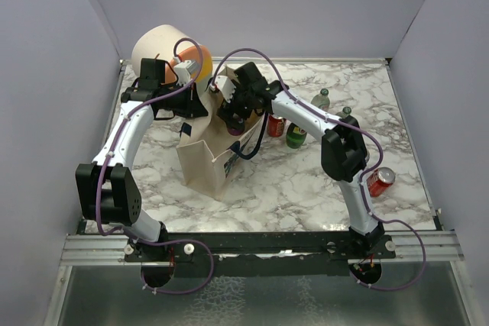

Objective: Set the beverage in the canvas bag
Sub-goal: Place the drink in the canvas bag, then pick up the drink from the center of the board.

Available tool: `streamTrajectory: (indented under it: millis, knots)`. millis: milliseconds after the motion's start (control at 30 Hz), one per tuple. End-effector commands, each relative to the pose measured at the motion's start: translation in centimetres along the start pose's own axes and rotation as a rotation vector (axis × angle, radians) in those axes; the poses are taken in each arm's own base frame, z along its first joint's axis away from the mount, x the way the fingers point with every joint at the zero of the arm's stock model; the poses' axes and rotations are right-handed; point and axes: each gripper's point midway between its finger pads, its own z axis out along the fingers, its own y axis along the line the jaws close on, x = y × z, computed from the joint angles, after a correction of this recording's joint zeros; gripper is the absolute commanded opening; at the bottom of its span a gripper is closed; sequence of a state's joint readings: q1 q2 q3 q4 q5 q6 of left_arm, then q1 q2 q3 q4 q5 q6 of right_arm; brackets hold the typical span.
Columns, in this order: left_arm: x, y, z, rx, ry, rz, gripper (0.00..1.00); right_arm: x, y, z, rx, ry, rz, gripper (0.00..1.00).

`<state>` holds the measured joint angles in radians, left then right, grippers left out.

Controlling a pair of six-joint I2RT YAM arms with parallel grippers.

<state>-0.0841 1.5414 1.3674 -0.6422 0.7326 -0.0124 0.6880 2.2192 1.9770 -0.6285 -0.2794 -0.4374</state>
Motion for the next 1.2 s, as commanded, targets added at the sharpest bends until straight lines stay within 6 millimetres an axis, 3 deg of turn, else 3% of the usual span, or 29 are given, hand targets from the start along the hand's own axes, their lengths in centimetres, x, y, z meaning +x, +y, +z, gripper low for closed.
streamTrajectory:
  millis: [0, 333, 600, 733, 967, 1167]
  knots:
    - [0.0, 0.0, -0.3, -0.019, 0.0, -0.02, 0.0, -3.6, -0.4, -1.8, 0.004, -0.105, -0.023, 0.9]
    - [-0.1, -0.1, -0.3, -0.02, -0.01, -0.05, 0.0, -7.7, 0.8, -5.7, -0.043, -0.221, -0.038, 0.9]
    - [-0.6, -0.1, -0.4, -0.031, -0.022, -0.053, 0.0, -9.6, 0.2, -7.8, -0.005, -0.264, -0.052, 0.9]
    - [-0.8, -0.1, -0.4, -0.032, -0.026, -0.055, 0.0, -11.6, 0.4, -10.4, 0.003, -0.318, -0.054, 0.9]
    - [-1.0, 0.1, -0.7, -0.05, -0.031, -0.034, 0.0, -13.9, 0.1, -16.9, 0.107, -0.39, -0.054, 0.9]
    - [-1.5, 0.0, -0.9, -0.053, -0.043, -0.016, 0.0, -12.3, -1.9, -21.7, 0.293, -0.362, -0.009, 0.9]
